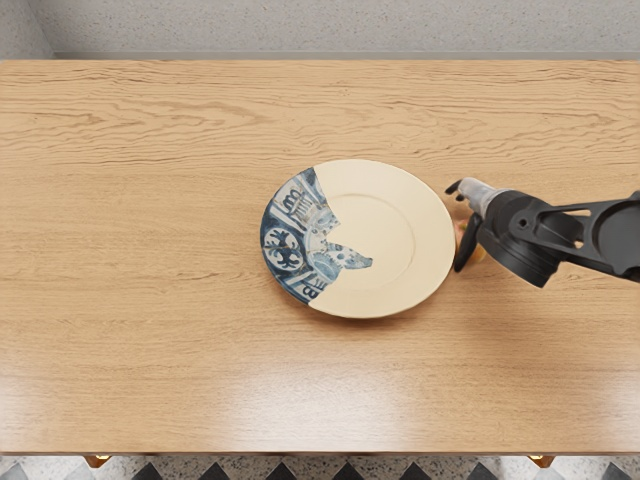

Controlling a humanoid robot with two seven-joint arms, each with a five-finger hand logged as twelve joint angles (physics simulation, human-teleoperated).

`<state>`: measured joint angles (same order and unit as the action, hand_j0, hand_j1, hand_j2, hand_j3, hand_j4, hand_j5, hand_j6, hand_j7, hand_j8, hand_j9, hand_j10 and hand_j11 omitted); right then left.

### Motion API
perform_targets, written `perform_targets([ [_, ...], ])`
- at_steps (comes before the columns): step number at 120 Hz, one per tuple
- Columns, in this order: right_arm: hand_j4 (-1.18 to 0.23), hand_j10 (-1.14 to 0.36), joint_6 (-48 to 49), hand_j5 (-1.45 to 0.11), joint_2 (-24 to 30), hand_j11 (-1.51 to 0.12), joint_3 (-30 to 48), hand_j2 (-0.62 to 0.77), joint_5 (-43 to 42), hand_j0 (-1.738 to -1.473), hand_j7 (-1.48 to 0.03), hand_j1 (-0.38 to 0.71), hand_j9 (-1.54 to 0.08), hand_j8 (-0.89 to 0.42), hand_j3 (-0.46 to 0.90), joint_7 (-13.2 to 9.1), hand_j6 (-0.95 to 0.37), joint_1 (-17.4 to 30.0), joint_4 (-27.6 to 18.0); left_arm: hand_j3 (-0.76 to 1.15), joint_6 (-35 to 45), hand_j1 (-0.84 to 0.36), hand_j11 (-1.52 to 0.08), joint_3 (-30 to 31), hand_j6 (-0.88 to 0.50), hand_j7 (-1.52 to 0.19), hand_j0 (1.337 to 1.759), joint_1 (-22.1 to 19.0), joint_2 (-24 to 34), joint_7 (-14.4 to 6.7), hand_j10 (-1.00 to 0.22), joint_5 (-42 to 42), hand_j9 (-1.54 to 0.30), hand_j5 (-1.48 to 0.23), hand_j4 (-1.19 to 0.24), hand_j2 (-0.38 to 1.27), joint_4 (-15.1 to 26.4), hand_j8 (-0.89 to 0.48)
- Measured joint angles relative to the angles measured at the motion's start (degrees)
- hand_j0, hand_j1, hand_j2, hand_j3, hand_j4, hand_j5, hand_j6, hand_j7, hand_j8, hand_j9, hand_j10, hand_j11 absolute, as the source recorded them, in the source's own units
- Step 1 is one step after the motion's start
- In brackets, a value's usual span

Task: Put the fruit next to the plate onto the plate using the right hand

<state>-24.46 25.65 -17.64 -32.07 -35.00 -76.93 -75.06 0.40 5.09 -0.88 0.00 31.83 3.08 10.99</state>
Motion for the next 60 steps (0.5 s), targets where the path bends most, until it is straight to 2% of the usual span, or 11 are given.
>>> perform_targets([
  [24, -0.21, -0.21, 0.7, -0.27, 0.1, -0.27, -4.0, -0.03, 1.9, -1.658, -0.27, -0.09, -0.27, -0.21, 0.00, 0.0, -0.21, -2.2, -0.1, 0.00, 0.0, 0.34, -0.01, 0.0, -0.01, -0.01, 1.658, 0.0, 0.0, 0.0, -0.01, 0.0, -0.01, -0.01, -0.01, 0.00, 0.0, -0.01],
  [60, -0.38, -0.38, 3.9, -0.49, 0.4, -0.49, -5.5, -0.04, 6.3, -1.658, -0.49, 0.09, -0.49, -0.38, 0.00, 0.0, -0.38, -5.1, -0.3, 0.00, 0.0, 0.34, -0.01, 0.0, -0.01, -0.01, 1.658, 0.0, 0.0, 0.0, -0.01, 0.0, -0.01, -0.01, -0.01, 0.00, 0.0, -0.01],
])
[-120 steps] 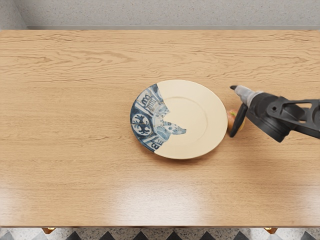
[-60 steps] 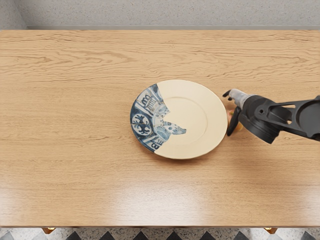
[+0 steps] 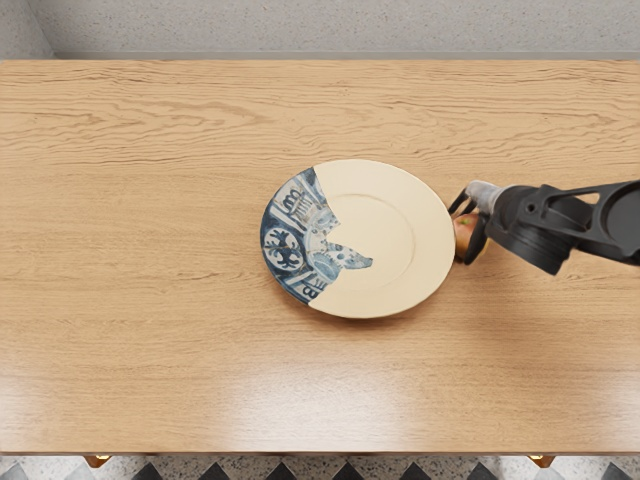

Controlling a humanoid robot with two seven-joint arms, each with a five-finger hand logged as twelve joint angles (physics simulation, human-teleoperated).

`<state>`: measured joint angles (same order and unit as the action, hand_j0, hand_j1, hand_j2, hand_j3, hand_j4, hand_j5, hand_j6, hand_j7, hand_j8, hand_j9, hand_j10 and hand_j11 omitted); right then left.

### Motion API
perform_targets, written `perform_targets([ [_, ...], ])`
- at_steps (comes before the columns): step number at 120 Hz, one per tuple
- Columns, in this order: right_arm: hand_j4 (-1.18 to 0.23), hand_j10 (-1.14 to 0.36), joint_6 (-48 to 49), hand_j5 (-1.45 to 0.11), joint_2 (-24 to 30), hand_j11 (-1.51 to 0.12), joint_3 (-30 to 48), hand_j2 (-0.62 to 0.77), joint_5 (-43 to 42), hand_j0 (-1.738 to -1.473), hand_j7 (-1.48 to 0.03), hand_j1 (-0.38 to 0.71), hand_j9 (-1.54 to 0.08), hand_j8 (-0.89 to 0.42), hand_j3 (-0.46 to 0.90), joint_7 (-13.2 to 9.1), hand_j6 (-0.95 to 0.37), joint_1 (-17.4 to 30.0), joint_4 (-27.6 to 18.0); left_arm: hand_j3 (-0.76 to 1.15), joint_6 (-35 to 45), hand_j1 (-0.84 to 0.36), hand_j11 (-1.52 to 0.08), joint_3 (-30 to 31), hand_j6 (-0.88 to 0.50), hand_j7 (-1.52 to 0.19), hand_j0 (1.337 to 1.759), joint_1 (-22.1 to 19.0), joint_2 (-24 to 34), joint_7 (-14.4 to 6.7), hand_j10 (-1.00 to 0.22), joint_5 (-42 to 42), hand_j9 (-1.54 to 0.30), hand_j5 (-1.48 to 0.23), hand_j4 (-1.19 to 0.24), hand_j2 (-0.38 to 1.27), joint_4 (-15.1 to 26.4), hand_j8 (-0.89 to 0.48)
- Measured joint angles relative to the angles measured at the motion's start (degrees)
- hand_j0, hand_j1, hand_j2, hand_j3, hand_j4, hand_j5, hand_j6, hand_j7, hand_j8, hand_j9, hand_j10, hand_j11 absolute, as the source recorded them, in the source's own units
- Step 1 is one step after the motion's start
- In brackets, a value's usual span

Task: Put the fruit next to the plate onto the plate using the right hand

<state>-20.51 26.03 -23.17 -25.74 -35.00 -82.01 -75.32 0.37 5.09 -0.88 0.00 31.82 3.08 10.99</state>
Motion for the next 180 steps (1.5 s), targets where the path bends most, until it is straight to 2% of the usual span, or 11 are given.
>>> perform_targets([
  [8, -0.44, -0.44, 0.9, -0.58, 0.5, -0.58, 0.2, -0.03, 0.8, -1.658, -0.57, 0.15, -0.58, -0.43, 0.00, 0.0, -0.43, -0.4, 0.0, 0.00, 0.0, 0.34, -0.01, 0.0, -0.01, -0.01, 1.658, 0.0, 0.0, 0.0, -0.01, 0.0, -0.01, -0.01, -0.01, 0.00, 0.0, -0.01],
  [31, -0.58, -0.53, 1.8, -0.76, 2.1, -0.76, 1.1, 0.20, 2.3, -1.656, -0.76, 0.21, -0.76, -0.39, 0.00, 0.0, -0.42, -1.0, -0.1, 0.00, 0.0, 0.34, -0.01, 0.0, -0.01, -0.01, 1.658, 0.0, 0.0, 0.0, -0.01, 0.0, -0.01, -0.01, -0.01, 0.00, 0.0, -0.01],
  [56, -0.48, -0.44, 2.3, -0.94, 4.8, -0.91, 3.0, 0.23, 2.8, -1.652, -0.90, 0.24, -0.92, -0.30, 0.00, -0.1, -0.33, -1.1, -0.1, 0.00, 0.0, 0.34, -0.01, 0.0, -0.01, -0.01, 1.658, 0.0, 0.0, 0.0, -0.01, 0.0, -0.01, -0.01, -0.01, 0.00, 0.0, -0.01],
  [79, -0.48, -0.42, 3.1, -1.00, 6.5, -0.96, 6.4, 0.32, 2.9, -1.654, -0.96, 0.26, -0.98, -0.28, 0.00, -0.1, -0.32, -1.5, -0.1, 0.00, 0.0, 0.34, -0.01, 0.0, -0.01, -0.01, 1.658, 0.0, 0.0, 0.0, -0.01, 0.0, -0.01, -0.01, -0.01, 0.00, 0.0, -0.01],
  [102, -0.48, -0.43, 3.5, -1.02, 6.7, -0.99, 9.8, 0.31, 3.0, -1.655, -0.99, 0.24, -1.00, -0.27, 0.00, -0.1, -0.33, -2.6, -0.1, 0.00, 0.0, 0.34, -0.01, 0.0, -0.01, -0.01, 1.658, 0.0, 0.0, 0.0, -0.01, 0.0, -0.01, -0.01, -0.01, 0.00, 0.0, -0.01],
  [110, -0.45, -0.46, 4.0, -1.04, 6.6, -1.03, 11.2, 0.22, 3.0, -1.654, -0.99, 0.21, -1.03, -0.27, 0.00, 0.0, -0.32, -2.7, -0.3, 0.00, 0.0, 0.34, -0.01, 0.0, -0.01, -0.01, 1.658, 0.0, 0.0, 0.0, -0.01, 0.0, -0.01, -0.01, -0.01, 0.00, 0.0, -0.01],
  [134, -0.46, -0.45, 5.8, -1.11, 6.2, -1.07, 14.1, 0.39, 3.5, -1.656, -1.02, 0.28, -1.07, -0.23, 0.00, 0.0, -0.31, -3.5, -2.0, 0.00, 0.0, 0.34, -0.01, 0.0, -0.01, -0.01, 1.658, 0.0, 0.0, 0.0, -0.01, 0.0, -0.01, -0.01, -0.01, 0.00, 0.0, -0.01],
  [138, -0.47, -0.44, 5.9, -1.13, 6.2, -1.09, 14.5, 0.35, 3.6, -1.656, -1.03, 0.25, -1.08, -0.23, 0.00, 0.0, -0.30, -3.6, -2.3, 0.00, 0.0, 0.34, -0.01, 0.0, -0.01, -0.01, 1.658, 0.0, 0.0, 0.0, -0.01, 0.0, -0.01, -0.01, -0.01, 0.00, 0.0, -0.01],
  [149, -0.53, -0.45, 6.1, -1.16, 5.7, -1.13, 15.9, 0.37, 3.8, -1.658, -1.05, 0.26, -1.12, -0.24, 0.00, 0.0, -0.30, -4.0, -3.1, 0.00, 0.0, 0.34, -0.01, 0.0, -0.01, -0.01, 1.658, 0.0, 0.0, 0.0, -0.01, 0.0, -0.01, -0.01, -0.01, 0.00, 0.0, -0.01],
  [164, -0.63, -0.46, 6.2, -1.21, 3.3, -1.18, 17.6, 0.56, 4.0, -1.658, -1.08, 0.31, -1.17, -0.24, 0.00, 0.0, -0.30, -4.2, -3.6, 0.00, 0.0, 0.34, -0.01, 0.0, -0.01, -0.01, 1.658, 0.0, 0.0, 0.0, -0.01, 0.0, -0.01, -0.01, -0.01, 0.00, 0.0, -0.01],
  [180, -0.69, -0.44, 6.4, -1.28, -0.3, -1.26, 19.6, 0.58, 4.3, -1.658, -1.10, 0.33, -1.24, -0.20, 0.00, 0.0, -0.27, -4.2, -3.6, 0.00, 0.0, 0.34, -0.01, 0.0, -0.01, -0.01, 1.658, 0.0, 0.0, 0.0, -0.01, 0.0, -0.01, -0.01, -0.01, 0.00, 0.0, -0.01],
])
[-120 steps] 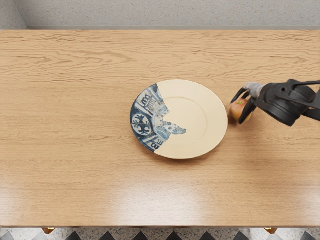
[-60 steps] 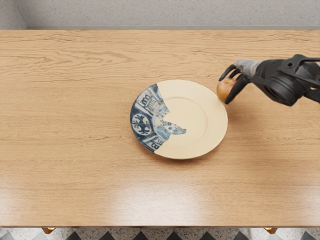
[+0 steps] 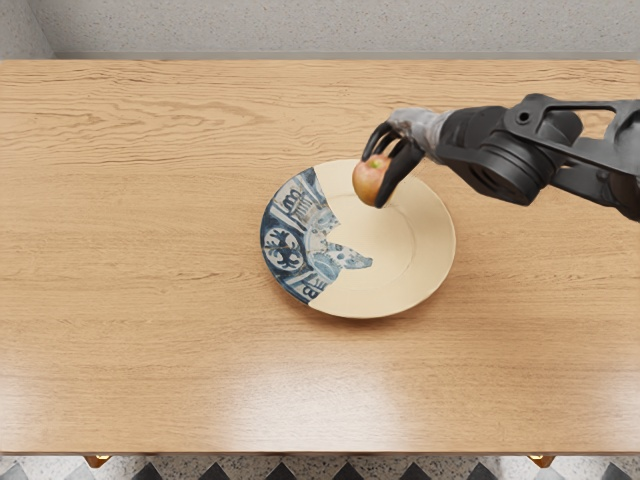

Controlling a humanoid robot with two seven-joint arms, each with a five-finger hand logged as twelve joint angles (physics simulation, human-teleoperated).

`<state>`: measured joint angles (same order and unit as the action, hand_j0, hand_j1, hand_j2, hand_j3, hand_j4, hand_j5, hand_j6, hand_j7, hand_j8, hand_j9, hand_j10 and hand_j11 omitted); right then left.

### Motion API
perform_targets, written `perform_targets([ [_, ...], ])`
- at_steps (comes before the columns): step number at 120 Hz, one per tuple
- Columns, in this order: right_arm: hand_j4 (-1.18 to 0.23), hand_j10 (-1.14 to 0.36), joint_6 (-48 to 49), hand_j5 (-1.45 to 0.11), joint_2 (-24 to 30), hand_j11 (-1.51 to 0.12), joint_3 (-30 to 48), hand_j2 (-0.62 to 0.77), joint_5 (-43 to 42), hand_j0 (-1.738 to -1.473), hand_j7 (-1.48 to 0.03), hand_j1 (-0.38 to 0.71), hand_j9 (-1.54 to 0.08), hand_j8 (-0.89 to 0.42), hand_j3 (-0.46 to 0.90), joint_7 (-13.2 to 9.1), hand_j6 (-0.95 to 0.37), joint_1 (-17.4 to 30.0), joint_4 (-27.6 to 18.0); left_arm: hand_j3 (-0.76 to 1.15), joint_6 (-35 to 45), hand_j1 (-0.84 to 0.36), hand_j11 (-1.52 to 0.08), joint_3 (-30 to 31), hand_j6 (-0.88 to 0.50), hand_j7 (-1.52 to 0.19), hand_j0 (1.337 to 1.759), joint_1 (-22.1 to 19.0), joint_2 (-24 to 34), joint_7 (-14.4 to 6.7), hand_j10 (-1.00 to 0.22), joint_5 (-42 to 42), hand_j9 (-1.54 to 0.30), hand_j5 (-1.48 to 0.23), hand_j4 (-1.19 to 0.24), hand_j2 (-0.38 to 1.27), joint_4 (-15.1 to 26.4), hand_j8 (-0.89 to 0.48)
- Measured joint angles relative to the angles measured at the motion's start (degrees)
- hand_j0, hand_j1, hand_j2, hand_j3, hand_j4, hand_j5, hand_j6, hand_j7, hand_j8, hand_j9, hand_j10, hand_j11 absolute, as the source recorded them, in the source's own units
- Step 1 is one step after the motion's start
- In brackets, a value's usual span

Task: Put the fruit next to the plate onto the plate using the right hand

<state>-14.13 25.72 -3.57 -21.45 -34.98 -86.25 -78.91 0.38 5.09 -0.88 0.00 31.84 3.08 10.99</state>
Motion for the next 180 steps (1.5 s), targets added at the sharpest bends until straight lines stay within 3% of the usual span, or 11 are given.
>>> perform_targets([
  [10, -0.69, -0.44, -0.1, -1.27, -1.7, -1.25, 0.7, 0.55, 0.0, -1.658, -1.08, 0.33, -1.23, -0.17, 0.00, 0.0, -0.23, 0.2, 0.1, 0.00, 0.0, 0.34, -0.01, 0.0, -0.01, -0.01, 1.658, 0.0, 0.0, 0.0, -0.01, 0.0, -0.01, -0.01, -0.01, 0.00, 0.0, -0.01],
  [16, -0.61, -0.41, -0.4, -1.08, -2.3, -1.07, 0.9, 0.44, -0.3, -1.658, -0.93, 0.27, -1.05, -0.20, 0.00, 0.0, -0.25, 0.5, 0.4, 0.00, 0.0, 0.34, -0.01, 0.0, -0.01, -0.01, 1.658, 0.0, 0.0, 0.0, -0.01, 0.0, -0.01, -0.01, -0.01, 0.00, 0.0, -0.01],
  [25, -0.42, -0.29, -0.7, -0.75, -2.8, -0.74, 1.2, 0.30, -0.6, -1.658, -0.65, 0.08, -0.73, -0.14, 0.00, 0.0, -0.17, 1.3, 0.9, 0.00, 0.0, 0.34, -0.01, 0.0, -0.01, -0.01, 1.658, 0.0, 0.0, 0.0, -0.01, 0.0, -0.01, -0.01, -0.01, 0.00, 0.0, -0.01],
  [34, -0.29, -0.20, -0.9, -0.52, -2.9, -0.51, 2.8, 0.21, -0.7, -1.658, -0.45, -0.05, -0.50, -0.10, 0.00, 0.0, -0.12, 2.7, 1.1, 0.00, 0.0, 0.34, -0.01, 0.0, -0.01, -0.01, 1.658, 0.0, 0.0, 0.0, -0.01, 0.0, -0.01, -0.01, -0.01, 0.00, 0.0, -0.01],
  [46, -0.18, -0.12, -0.9, -0.32, -2.2, -0.31, 7.3, 0.13, -0.8, -1.658, -0.28, -0.17, -0.31, -0.06, 0.00, 0.0, -0.07, 6.0, 1.3, 0.00, 0.0, 0.34, -0.01, 0.0, -0.01, -0.01, 1.658, 0.0, 0.0, 0.0, -0.01, 0.0, -0.01, -0.01, -0.01, 0.00, 0.0, -0.01],
  [61, -0.10, -0.07, -1.0, -0.17, 0.3, -0.17, 14.5, 0.07, -1.1, -1.658, -0.15, -0.25, -0.17, -0.03, 0.00, 0.0, -0.04, 11.1, 1.3, 0.00, 0.0, 0.34, -0.01, 0.0, -0.01, -0.01, 1.658, 0.0, 0.0, 0.0, -0.01, 0.0, -0.01, -0.01, -0.01, 0.00, 0.0, -0.01],
  [88, -0.03, -0.02, -1.0, -0.06, 4.9, -0.06, 30.1, 0.02, -1.3, -1.658, -0.05, -0.32, -0.06, -0.01, 0.00, 0.0, -0.01, 21.9, 1.1, 0.00, 0.0, 0.34, -0.01, 0.0, -0.01, -0.01, 1.658, 0.0, 0.0, 0.0, -0.01, 0.0, -0.01, -0.01, -0.01, 0.00, 0.0, -0.01],
  [118, -0.01, -0.01, 1.5, -0.02, 6.5, -0.02, 50.9, 0.01, -1.2, -1.658, -0.01, -0.34, -0.02, 0.00, 0.00, 0.0, 0.00, 37.4, 0.6, 0.00, 0.0, 0.34, -0.01, 0.0, -0.01, -0.01, 1.658, 0.0, 0.0, 0.0, -0.01, 0.0, -0.01, -0.01, -0.01, 0.00, 0.0, -0.01],
  [140, 0.00, 0.00, 17.4, -0.01, 6.4, -0.01, 65.3, 0.00, -1.0, -1.658, -0.01, -0.35, -0.01, 0.00, 0.00, 0.0, 0.00, 50.1, 0.5, 0.00, 0.0, 0.34, -0.01, 0.0, -0.01, -0.01, 1.658, 0.0, 0.0, 0.0, -0.01, 0.0, -0.01, -0.01, -0.01, 0.00, 0.0, -0.01],
  [163, 0.00, 0.00, 36.3, 0.00, 6.5, 0.00, 77.2, 0.00, -1.0, -1.658, 0.00, -0.35, 0.00, 0.00, 0.00, 0.0, 0.00, 58.2, 0.8, 0.00, 0.0, 0.34, -0.01, 0.0, -0.01, -0.01, 1.658, 0.0, 0.0, 0.0, -0.01, 0.0, -0.01, -0.01, -0.01, 0.00, 0.0, -0.01],
  [180, 0.00, 0.00, 44.0, 0.00, 5.6, 0.00, 82.9, 0.00, -0.7, -1.658, 0.00, -0.35, 0.00, 0.00, 0.00, 0.0, 0.00, 60.4, 1.9, 0.00, 0.0, 0.34, -0.01, 0.0, -0.01, -0.01, 1.658, 0.0, 0.0, 0.0, -0.01, 0.0, -0.01, -0.01, -0.01, 0.00, 0.0, -0.01],
])
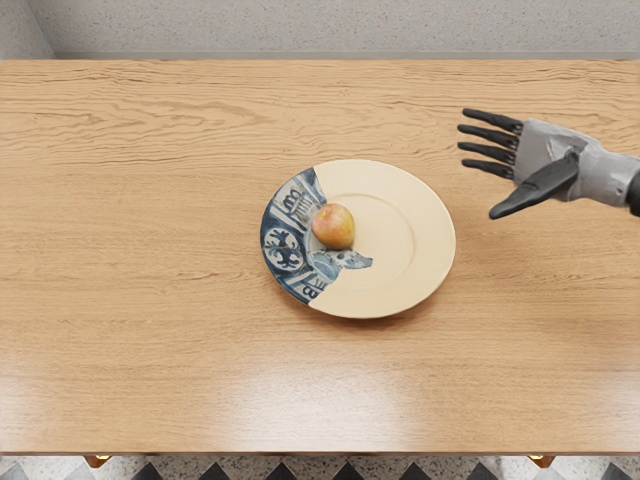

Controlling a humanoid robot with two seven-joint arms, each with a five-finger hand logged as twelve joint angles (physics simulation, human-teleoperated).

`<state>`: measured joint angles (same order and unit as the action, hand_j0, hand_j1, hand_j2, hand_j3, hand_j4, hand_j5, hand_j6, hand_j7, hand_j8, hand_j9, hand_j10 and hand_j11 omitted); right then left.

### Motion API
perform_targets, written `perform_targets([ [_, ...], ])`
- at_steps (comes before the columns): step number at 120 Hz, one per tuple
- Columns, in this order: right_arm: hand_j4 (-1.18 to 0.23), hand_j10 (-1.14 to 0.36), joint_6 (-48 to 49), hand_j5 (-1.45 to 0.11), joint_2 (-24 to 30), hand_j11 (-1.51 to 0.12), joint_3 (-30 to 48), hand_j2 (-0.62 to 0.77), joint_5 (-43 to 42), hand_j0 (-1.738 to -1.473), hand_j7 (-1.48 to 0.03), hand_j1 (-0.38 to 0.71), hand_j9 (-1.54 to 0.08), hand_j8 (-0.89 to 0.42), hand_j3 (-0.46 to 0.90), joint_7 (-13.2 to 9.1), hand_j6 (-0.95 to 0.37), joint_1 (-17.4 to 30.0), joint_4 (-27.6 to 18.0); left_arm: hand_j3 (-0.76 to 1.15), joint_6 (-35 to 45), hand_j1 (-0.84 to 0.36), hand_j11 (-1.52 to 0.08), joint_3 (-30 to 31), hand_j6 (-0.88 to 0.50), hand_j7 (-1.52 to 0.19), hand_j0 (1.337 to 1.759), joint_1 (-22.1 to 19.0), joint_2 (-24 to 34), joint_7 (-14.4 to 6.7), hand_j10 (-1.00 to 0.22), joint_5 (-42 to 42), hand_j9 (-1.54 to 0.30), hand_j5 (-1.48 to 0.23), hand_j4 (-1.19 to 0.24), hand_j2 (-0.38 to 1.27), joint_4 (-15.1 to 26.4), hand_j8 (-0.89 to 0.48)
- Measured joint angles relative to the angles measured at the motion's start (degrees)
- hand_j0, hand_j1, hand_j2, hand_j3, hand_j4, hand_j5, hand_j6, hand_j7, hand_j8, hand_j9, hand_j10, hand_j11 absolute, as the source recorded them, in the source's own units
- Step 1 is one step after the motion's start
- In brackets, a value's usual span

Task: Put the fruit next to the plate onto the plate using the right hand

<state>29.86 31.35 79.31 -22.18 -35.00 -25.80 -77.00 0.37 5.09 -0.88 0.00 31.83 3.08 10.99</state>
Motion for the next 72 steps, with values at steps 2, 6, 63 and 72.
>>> perform_targets([
  [2, 0.00, 0.00, 0.8, 0.00, -0.1, 0.00, 0.3, 0.00, 0.3, -1.658, 0.00, -0.35, 0.00, 0.00, 0.00, 0.0, 0.00, 0.1, 0.3, 0.00, 0.0, 0.34, -0.01, 0.0, -0.01, -0.01, 1.658, 0.0, 0.0, 0.0, -0.01, 0.0, -0.01, -0.01, -0.01, 0.00, 0.0, -0.01],
  [6, 0.00, 0.00, 2.0, 0.00, -0.3, 0.00, 1.0, 0.00, 1.3, -1.658, 0.00, -0.35, 0.00, 0.00, 0.00, 0.0, 0.00, 0.3, 1.7, 0.00, 0.0, 0.34, -0.01, 0.0, -0.01, -0.01, 1.658, 0.0, 0.0, 0.0, -0.01, 0.0, -0.01, -0.01, -0.01, 0.00, 0.0, -0.01],
  [63, 0.00, 0.00, 5.1, 0.00, -0.8, 0.00, 2.3, 0.00, 8.5, -1.658, 0.00, -0.35, 0.00, 0.00, 0.00, 0.0, 0.00, 2.4, 10.7, 0.00, 0.0, 0.34, -0.01, 0.1, -0.01, -0.01, 1.658, 0.0, 0.0, 0.0, -0.01, 0.1, -0.01, -0.01, -0.01, 0.00, 0.4, -0.01],
  [72, 0.00, 0.00, 5.1, 0.00, -0.8, 0.00, 2.4, 0.00, 8.6, -1.658, 0.00, -0.35, 0.00, 0.00, 0.00, 0.0, 0.00, 2.9, 10.7, 0.00, 0.0, 0.34, -0.01, -0.1, -0.01, -0.01, 1.658, 0.0, 0.0, 0.0, -0.01, 0.0, -0.01, -0.01, -0.01, 0.00, 0.4, -0.01],
])
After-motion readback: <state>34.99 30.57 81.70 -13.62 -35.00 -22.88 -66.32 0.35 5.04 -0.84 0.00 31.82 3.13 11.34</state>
